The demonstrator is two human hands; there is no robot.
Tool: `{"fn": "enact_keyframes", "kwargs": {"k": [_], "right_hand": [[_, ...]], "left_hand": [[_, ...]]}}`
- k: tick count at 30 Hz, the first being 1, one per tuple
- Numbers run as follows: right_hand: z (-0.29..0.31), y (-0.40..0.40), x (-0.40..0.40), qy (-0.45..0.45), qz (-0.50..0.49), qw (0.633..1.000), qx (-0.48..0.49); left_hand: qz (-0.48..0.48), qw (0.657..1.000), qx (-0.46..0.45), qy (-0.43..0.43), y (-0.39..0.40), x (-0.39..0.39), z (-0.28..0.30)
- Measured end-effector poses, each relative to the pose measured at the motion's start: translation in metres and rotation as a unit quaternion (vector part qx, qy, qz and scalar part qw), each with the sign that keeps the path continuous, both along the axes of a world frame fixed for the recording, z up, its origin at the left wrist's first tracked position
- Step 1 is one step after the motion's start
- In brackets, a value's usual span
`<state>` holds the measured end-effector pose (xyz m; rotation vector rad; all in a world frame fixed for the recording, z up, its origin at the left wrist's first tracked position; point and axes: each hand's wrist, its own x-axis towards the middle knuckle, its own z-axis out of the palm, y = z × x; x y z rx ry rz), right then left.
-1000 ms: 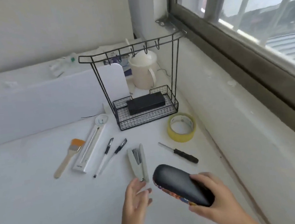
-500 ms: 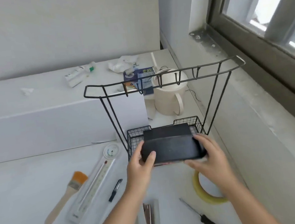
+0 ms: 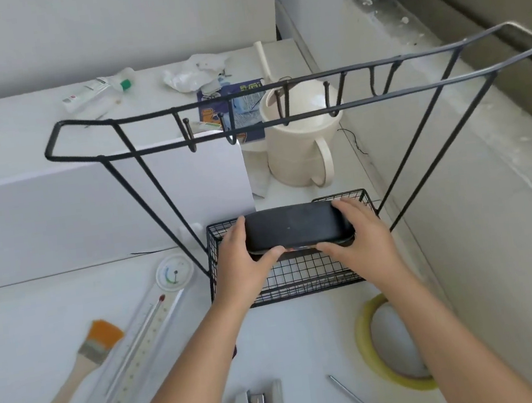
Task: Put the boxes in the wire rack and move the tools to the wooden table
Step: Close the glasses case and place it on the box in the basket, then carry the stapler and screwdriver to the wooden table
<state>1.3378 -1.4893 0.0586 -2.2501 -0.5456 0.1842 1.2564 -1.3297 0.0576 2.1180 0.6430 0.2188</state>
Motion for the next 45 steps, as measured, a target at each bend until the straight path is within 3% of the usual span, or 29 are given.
{"fn": "enact_keyframes", "kwargs": {"k": [10, 30, 37, 40, 43, 45], "right_hand": [[0.011, 0.003, 0.003, 0.065, 0.031, 0.997, -0.016], [0.022, 0.003, -0.01, 0.043, 0.023, 0.997, -0.059], [0.043, -0.055, -0.088, -0.076, -0.016, 0.994, 0.083], [0.029, -0.094, -0.151, -0.067, -0.029, 0.995, 0.067], [-0.009, -0.116, -0.198, -0.036, -0.025, 0.993, -0.106], [-0.031, -0.12, -0.214, 0.022, 0.003, 0.983, -0.181]], "left_hand": [[0.014, 0.999, 0.041, 0.004, -0.003, -0.001, 0.0], [0.001, 0.997, 0.079, -0.001, -0.007, -0.007, 0.007], [0.04, 0.994, 0.039, -0.089, -0.044, -0.104, 0.027], [0.119, 0.991, 0.048, -0.03, -0.074, -0.166, 0.011], [0.137, 0.975, 0.038, 0.169, -0.103, -0.203, -0.004], [0.14, 0.961, 0.028, 0.239, -0.11, -0.21, -0.006]]}}
